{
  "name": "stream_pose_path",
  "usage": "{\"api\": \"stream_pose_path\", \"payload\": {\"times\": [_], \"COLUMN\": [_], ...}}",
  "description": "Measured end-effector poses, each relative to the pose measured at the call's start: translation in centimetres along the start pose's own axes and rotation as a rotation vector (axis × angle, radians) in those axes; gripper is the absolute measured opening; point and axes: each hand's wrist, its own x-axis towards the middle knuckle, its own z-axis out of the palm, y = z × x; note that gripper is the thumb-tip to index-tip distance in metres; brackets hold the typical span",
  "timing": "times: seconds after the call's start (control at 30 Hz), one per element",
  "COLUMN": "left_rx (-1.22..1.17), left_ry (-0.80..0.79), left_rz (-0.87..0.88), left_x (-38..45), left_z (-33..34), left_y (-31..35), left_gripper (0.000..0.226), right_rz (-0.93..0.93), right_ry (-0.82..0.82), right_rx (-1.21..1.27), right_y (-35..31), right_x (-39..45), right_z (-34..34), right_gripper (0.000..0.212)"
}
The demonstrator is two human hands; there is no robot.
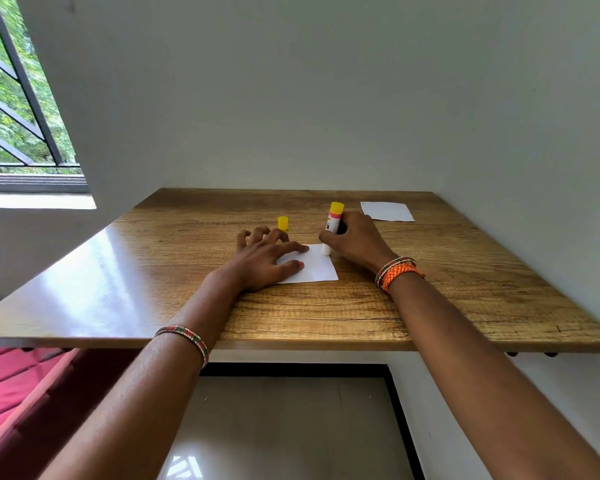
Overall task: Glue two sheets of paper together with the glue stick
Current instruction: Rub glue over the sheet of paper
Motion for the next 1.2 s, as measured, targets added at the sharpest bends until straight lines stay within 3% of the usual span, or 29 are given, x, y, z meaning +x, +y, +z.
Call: {"api": "stream_pose_path", "payload": {"times": [0.53, 1.2], "left_rx": [0.004, -0.015], "left_ry": [0.013, -0.009], "left_rz": [0.005, 0.002], "left_x": [-0.1, -0.3], "left_z": [0.0, -0.3], "left_y": [0.0, 0.3], "left_gripper": [0.064, 0.064], "right_rz": [-0.064, 0.007], "right_ry": [0.02, 0.026], "right_rx": [-0.006, 0.126], "right_y": [-0.9, -1.5], "right_x": [-2.5, -5.7], "right_z": [-0.7, -1.6], "right_gripper": [0.025, 0.018]}}
